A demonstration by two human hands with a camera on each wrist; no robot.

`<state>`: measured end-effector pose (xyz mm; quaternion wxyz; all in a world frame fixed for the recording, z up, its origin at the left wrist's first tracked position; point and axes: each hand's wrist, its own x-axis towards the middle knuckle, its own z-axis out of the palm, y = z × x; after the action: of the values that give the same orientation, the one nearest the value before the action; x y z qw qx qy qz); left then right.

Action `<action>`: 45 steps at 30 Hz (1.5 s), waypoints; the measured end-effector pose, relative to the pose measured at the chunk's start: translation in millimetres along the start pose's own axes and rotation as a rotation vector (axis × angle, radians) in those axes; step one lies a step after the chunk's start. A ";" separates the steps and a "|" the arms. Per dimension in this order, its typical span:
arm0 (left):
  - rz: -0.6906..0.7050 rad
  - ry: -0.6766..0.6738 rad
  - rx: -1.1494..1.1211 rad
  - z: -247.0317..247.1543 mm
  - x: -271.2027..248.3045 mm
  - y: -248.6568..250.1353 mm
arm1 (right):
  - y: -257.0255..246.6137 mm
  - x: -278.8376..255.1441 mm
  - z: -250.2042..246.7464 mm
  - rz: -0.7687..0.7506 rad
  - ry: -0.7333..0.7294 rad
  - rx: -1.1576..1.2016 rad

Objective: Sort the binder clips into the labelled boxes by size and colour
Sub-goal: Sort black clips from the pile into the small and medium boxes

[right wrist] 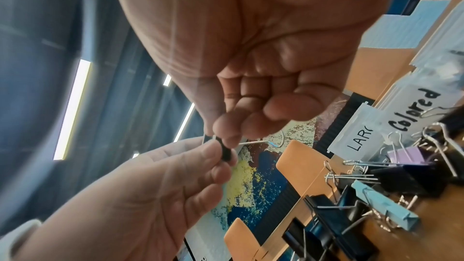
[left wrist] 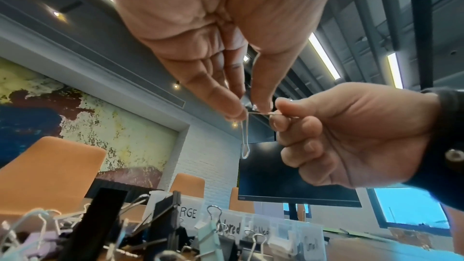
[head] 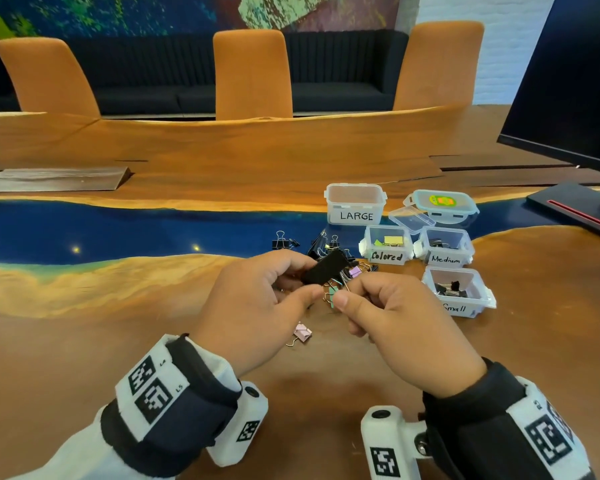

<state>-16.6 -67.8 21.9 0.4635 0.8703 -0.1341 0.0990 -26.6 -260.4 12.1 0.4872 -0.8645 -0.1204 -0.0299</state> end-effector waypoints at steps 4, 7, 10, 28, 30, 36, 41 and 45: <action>-0.173 -0.018 -0.315 -4.6 3.4 -4.5 | 1.3 1.6 -3.7 -0.001 0.021 -0.045; -0.242 -0.079 -0.441 -9.7 4.2 -5.7 | 5.0 4.1 -5.5 0.030 0.044 -0.088; -0.278 -0.066 -0.535 -13.4 6.2 -11.0 | 6.2 13.1 -10.6 0.033 0.065 -0.194; -0.650 0.181 -1.390 -20.4 32.5 -84.1 | 19.8 236.1 -62.9 0.286 -0.283 -0.997; -0.688 0.187 -1.433 -19.2 33.6 -91.1 | 30.7 250.5 -55.6 0.332 -0.292 -1.014; -0.670 0.255 -1.406 -17.3 37.5 -101.1 | 55.0 281.4 -43.4 0.419 -0.264 -0.997; -0.663 0.276 -1.396 -15.3 37.0 -103.8 | 68.7 284.6 -36.5 0.413 -0.299 -1.065; -0.668 0.275 -1.382 -14.1 36.9 -103.2 | 59.2 279.6 -47.4 0.343 -0.216 -1.045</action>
<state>51.1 -6.2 -39.9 0.9183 0.3582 0.1626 -0.0450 261.5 -280.0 34.8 -0.0235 -0.9963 0.0035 0.0829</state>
